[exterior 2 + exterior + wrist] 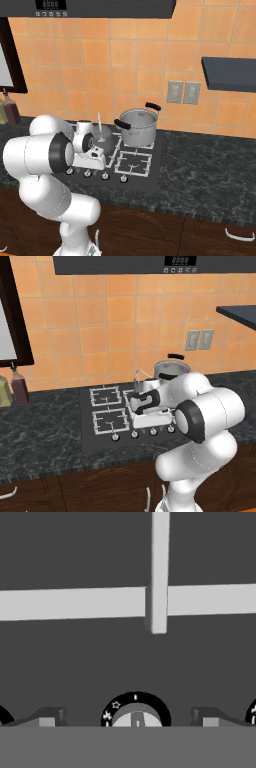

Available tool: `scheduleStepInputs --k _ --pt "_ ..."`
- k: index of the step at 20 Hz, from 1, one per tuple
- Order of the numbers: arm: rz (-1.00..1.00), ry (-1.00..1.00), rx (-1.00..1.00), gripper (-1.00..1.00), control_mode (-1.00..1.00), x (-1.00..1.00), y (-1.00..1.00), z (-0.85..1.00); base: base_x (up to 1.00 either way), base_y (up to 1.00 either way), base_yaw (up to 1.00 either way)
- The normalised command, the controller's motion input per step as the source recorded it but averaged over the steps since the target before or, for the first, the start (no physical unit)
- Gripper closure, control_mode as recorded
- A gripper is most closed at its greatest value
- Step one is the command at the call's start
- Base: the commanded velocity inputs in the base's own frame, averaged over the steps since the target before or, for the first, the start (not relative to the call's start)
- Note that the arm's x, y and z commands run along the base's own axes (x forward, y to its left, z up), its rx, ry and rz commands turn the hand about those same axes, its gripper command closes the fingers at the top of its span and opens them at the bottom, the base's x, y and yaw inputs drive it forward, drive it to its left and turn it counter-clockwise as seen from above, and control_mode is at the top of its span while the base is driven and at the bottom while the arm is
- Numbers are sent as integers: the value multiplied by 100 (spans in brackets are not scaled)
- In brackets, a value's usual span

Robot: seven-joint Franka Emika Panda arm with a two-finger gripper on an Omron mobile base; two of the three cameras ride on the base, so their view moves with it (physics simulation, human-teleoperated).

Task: Pick the kettle from the counter and place it on a stove burner. Then turn the burner on.

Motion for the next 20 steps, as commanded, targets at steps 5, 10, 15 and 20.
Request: scheduleStepInputs --k 5,10,15,20 --pt "0 0 0 -100 -100 -1 0 0 0 0 0" --pt "0 0 0 -100 -100 -24 0 0 0 0 0" --pt "0 0 0 -100 -100 -10 0 -4 0 0 0" --pt "0 0 0 100 -100 0 3 -9 0 0 0"
